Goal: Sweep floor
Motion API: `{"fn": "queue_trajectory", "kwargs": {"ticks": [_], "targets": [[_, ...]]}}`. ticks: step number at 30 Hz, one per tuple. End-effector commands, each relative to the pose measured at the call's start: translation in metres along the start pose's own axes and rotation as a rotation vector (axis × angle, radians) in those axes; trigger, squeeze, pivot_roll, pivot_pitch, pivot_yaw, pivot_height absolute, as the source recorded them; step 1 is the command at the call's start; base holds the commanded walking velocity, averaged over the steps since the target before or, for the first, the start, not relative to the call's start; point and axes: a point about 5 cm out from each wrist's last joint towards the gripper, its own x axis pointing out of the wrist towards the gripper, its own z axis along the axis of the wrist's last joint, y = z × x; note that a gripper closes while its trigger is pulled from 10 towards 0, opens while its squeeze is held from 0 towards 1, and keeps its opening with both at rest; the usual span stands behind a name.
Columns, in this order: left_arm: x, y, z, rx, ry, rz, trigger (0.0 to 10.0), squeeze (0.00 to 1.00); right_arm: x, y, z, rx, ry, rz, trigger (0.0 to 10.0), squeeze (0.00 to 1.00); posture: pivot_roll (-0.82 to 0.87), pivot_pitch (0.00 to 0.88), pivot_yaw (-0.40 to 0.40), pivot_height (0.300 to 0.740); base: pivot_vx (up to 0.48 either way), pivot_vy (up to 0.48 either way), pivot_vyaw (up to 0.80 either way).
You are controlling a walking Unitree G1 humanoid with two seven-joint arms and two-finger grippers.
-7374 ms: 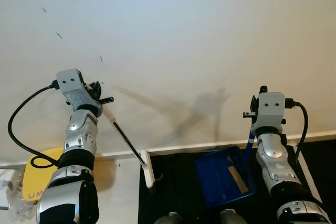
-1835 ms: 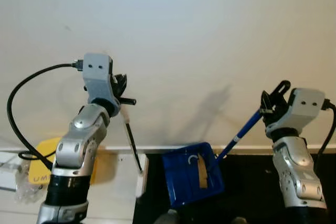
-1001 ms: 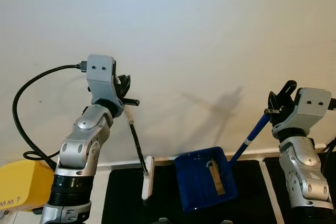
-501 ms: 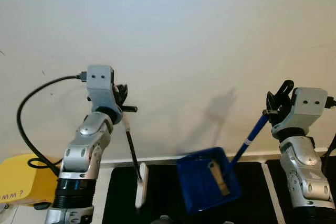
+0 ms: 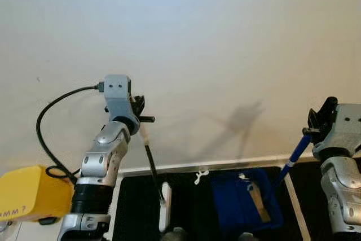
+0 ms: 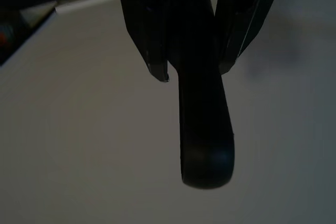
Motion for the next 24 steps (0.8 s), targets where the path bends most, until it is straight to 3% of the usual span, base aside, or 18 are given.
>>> {"fn": "queue_trajectory", "kwargs": {"ticks": [1,8,16,24], "targets": [[0.003,-0.001,-0.002,0.005,0.007,0.006,10.0,0.0,0.003,0.007,0.002,-0.034,-0.024,0.025,10.0,0.0,0.02,0.324,0.167,0.74,0.0,0.0,0.0],[0.008,0.0,0.003,-0.017,-0.018,-0.006,10.0,0.0,0.012,0.007,0.005,-0.064,-0.06,0.03,10.0,0.0,0.03,0.347,0.168,0.74,0.0,0.0,0.0],[0.007,0.008,-0.002,-0.046,-0.012,0.006,10.0,0.0,0.03,0.014,0.019,-0.099,-0.174,0.014,10.0,0.0,0.06,0.36,0.165,0.74,0.0,0.0,0.0],[0.009,0.005,-0.006,-0.074,-0.033,0.019,10.0,0.0,0.033,0.029,0.007,-0.092,-0.179,0.005,10.0,0.0,0.1,0.372,0.177,0.74,0.0,0.0,0.0]]}}
